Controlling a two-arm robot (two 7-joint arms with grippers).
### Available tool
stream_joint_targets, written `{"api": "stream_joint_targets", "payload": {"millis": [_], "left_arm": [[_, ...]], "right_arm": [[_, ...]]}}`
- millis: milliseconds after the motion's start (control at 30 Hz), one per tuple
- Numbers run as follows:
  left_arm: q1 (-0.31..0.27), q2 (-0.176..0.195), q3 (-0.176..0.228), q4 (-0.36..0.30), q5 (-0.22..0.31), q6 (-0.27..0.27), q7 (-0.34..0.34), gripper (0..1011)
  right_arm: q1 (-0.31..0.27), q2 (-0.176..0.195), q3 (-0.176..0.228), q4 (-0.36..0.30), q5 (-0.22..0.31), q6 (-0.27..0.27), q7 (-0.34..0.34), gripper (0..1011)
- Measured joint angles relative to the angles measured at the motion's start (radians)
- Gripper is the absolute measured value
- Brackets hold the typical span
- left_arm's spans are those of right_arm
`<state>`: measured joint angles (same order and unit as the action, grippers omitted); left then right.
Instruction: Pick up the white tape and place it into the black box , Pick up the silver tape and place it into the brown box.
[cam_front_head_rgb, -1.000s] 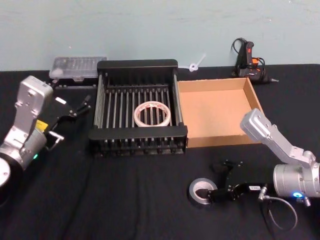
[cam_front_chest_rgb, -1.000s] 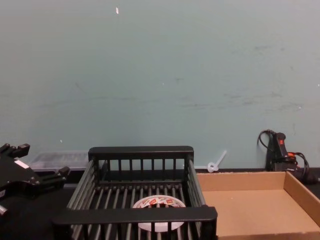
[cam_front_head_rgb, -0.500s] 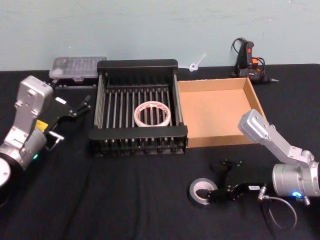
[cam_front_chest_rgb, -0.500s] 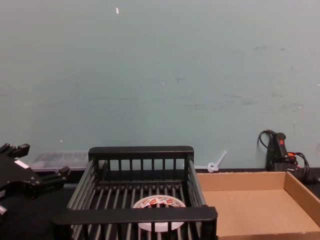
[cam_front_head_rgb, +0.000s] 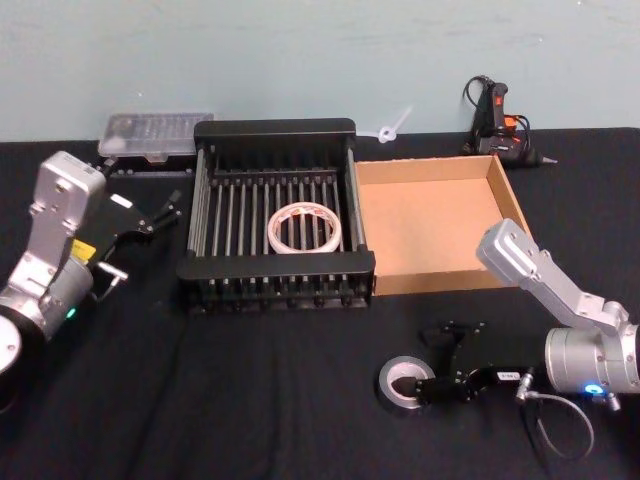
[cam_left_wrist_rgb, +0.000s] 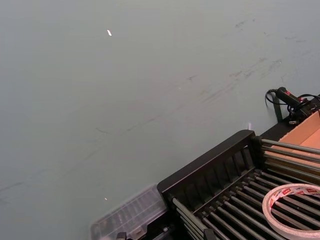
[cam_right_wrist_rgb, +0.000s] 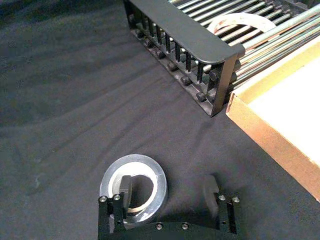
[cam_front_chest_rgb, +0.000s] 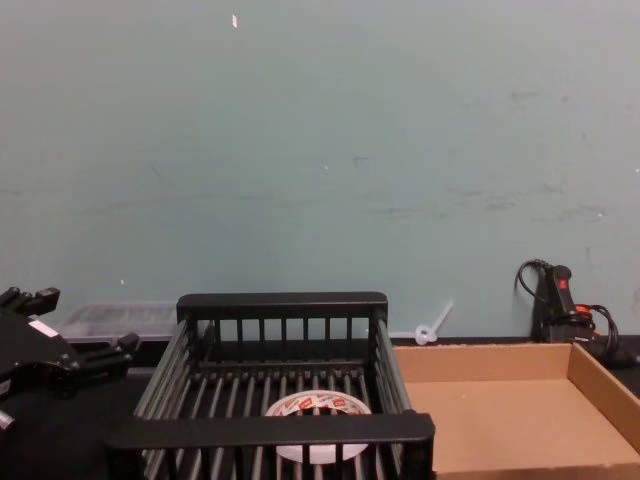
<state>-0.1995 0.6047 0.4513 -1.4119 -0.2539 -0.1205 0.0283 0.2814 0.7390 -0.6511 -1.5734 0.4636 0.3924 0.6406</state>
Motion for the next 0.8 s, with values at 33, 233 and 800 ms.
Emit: {"api": "stream_joint_targets", "payload": {"millis": [33,233,800], "left_arm": [[0.0,0.0,0.0,0.0,0.0,0.0,0.0,1001],[0.0,0.0,0.0,0.0,0.0,0.0,0.0,1001],[0.0,0.0,0.0,0.0,0.0,0.0,0.0,1001]], "right_arm": [[0.0,0.0,0.0,0.0,0.0,0.0,0.0,927],[-0.001,0.0,0.001,0.0,0.001,0.0,-0.001,762],[-0.001,0.0,0.001,0.0,0.002,0.0,-0.001,203]]}}
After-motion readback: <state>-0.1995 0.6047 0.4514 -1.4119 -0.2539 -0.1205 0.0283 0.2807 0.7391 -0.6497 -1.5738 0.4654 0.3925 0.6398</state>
